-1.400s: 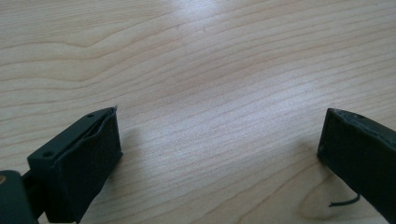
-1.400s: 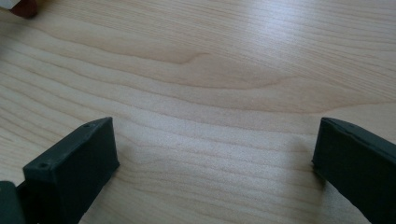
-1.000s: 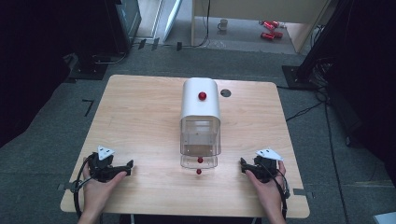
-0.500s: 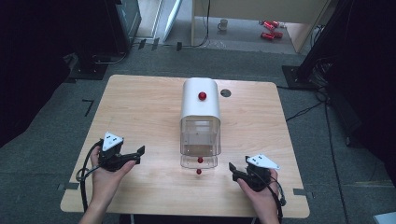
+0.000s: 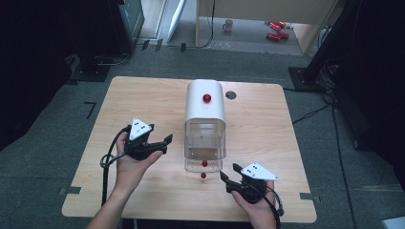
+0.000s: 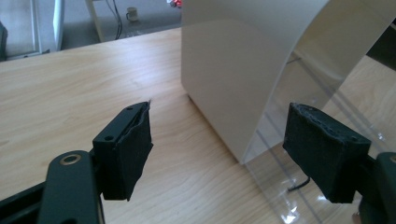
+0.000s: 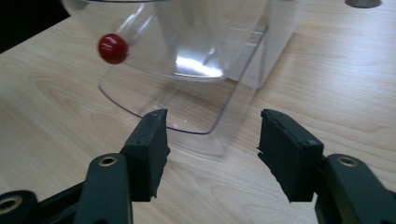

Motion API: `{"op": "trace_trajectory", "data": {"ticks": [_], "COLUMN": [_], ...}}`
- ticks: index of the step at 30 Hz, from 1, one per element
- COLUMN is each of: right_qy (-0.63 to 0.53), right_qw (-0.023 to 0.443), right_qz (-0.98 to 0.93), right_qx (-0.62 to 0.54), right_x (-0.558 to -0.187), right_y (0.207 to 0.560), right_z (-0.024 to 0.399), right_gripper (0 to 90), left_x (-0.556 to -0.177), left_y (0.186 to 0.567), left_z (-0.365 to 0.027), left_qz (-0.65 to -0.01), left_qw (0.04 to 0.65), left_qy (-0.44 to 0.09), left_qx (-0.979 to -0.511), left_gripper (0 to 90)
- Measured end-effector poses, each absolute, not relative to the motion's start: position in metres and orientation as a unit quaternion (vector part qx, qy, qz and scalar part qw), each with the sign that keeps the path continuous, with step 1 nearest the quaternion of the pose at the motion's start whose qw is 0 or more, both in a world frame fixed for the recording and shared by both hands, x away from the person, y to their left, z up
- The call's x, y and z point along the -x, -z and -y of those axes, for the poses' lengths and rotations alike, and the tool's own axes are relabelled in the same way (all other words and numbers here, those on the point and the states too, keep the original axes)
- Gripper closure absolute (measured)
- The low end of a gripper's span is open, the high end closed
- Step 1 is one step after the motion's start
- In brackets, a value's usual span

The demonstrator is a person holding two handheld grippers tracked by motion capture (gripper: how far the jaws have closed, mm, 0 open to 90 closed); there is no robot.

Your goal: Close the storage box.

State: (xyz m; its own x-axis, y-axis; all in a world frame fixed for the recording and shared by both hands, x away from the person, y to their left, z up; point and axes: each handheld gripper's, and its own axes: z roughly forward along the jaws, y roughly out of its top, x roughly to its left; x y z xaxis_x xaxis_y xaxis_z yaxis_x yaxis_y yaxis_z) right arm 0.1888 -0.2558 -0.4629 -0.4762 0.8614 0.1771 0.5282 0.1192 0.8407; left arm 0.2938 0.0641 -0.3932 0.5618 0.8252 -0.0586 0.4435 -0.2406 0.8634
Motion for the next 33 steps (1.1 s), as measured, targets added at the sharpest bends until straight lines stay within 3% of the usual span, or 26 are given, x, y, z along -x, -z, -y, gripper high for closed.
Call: {"op": "trace_trajectory", "data": {"ticks": [21, 33], "right_qy": [-0.490, -0.489], "right_qw": [0.137, 0.120], "right_qz": [-0.742, -0.745], "right_qx": [-0.438, -0.437], "right_x": [-0.184, -0.188], "right_y": [0.459, 0.465], "right_z": [0.226, 0.213], "right_gripper": [63.1, 67.4], "left_x": [-0.305, -0.309], "left_y": [0.375, 0.369], "left_z": [-0.017, 0.006], "left_qz": [-0.378, -0.364], "left_qw": [0.465, 0.453], "left_qy": [-0.209, -0.244], "left_qx": [-0.773, -0.776], "left_gripper": [40.0, 57.5]}}
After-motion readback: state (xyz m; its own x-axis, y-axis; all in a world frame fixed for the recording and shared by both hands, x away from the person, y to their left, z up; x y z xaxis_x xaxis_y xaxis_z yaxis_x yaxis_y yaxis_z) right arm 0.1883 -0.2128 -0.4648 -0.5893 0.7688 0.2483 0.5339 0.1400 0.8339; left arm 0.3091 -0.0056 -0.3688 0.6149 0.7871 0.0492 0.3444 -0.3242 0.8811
